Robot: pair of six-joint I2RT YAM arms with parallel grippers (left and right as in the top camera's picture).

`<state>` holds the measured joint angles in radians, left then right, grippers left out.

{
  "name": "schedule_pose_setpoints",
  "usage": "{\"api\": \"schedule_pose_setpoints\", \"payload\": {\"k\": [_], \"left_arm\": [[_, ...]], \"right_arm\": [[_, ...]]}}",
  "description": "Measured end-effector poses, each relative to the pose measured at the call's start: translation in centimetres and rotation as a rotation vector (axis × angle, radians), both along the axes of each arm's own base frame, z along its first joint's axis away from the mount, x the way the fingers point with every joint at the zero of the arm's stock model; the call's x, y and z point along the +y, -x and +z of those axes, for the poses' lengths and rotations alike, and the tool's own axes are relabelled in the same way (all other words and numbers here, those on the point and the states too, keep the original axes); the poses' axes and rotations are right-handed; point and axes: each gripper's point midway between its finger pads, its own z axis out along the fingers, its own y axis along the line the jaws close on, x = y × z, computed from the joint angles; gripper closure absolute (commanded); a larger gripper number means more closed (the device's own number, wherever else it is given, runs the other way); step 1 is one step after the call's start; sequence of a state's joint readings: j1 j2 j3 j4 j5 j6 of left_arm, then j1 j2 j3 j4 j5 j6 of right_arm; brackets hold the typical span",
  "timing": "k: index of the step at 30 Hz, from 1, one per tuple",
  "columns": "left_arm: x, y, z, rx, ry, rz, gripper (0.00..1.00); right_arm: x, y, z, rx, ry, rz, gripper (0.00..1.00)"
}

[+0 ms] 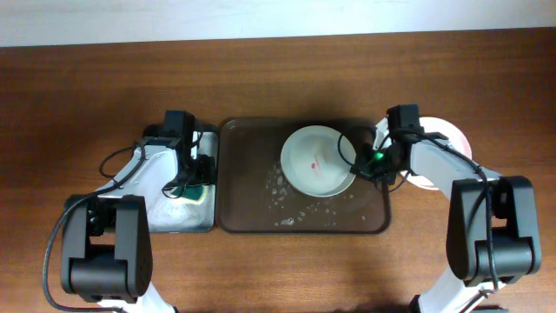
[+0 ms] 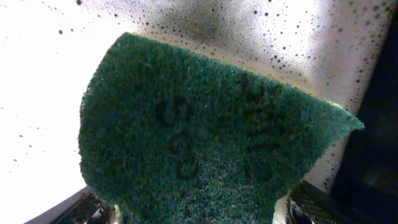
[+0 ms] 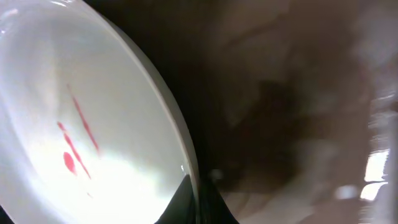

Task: Clean dirty plates on tray and stack at the side
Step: 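Grasp the last plate rim with right gripper and drag it forward, then dip the sponge in the soapy tray with the left gripper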

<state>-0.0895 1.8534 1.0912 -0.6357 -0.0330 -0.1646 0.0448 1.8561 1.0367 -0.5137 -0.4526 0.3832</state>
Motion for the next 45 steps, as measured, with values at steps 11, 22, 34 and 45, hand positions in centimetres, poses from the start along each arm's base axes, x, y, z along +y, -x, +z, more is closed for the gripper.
{"api": "schedule_pose_setpoints", "payload": {"k": [11, 22, 34, 45], "left_arm": [[0.0, -0.1, 0.0, -0.002, -0.001, 0.003, 0.91], [0.0, -0.2, 0.0, -0.007, 0.001, 0.002, 0.36], [-0.1, 0.9, 0.5, 0.058, 0.002, -0.002, 1.00], [-0.3, -1.8, 8.1, -0.163, 0.022, -0.003, 1.00]], "right_arm": [[5.8, 2.2, -0.4, -0.013, 0.059, 0.201, 0.96], [6.2, 2.2, -0.4, -0.034, 0.114, 0.224, 0.96], [6.2, 2.2, -0.4, -0.034, 0.114, 0.224, 0.96], [6.1, 2.2, -0.4, -0.034, 0.117, 0.224, 0.96]]}}
